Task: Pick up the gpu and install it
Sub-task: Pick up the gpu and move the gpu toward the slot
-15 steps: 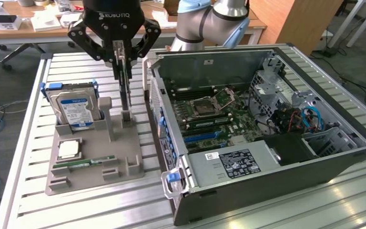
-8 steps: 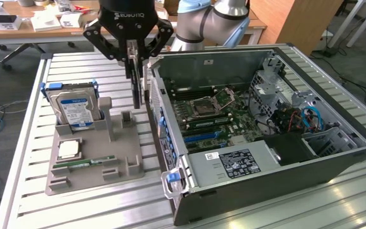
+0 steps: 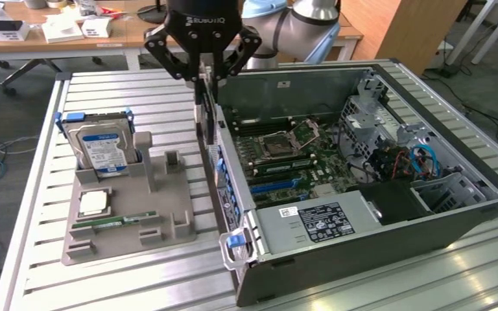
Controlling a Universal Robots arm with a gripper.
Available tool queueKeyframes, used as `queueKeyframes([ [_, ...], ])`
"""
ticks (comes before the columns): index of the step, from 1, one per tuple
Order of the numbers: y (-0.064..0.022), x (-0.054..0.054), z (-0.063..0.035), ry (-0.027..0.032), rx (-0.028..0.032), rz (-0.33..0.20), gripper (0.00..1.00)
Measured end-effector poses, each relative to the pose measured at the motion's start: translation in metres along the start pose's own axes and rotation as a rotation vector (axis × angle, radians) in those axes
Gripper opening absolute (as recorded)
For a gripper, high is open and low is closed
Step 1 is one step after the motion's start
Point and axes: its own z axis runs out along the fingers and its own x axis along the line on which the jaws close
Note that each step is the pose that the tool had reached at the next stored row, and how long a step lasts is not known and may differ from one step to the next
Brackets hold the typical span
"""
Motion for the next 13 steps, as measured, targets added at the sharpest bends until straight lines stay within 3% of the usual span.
queueKeyframes([
  [13, 0.0026, -0.059, 0.0015, 0.0000, -0.0001, 0.000, 0.26],
])
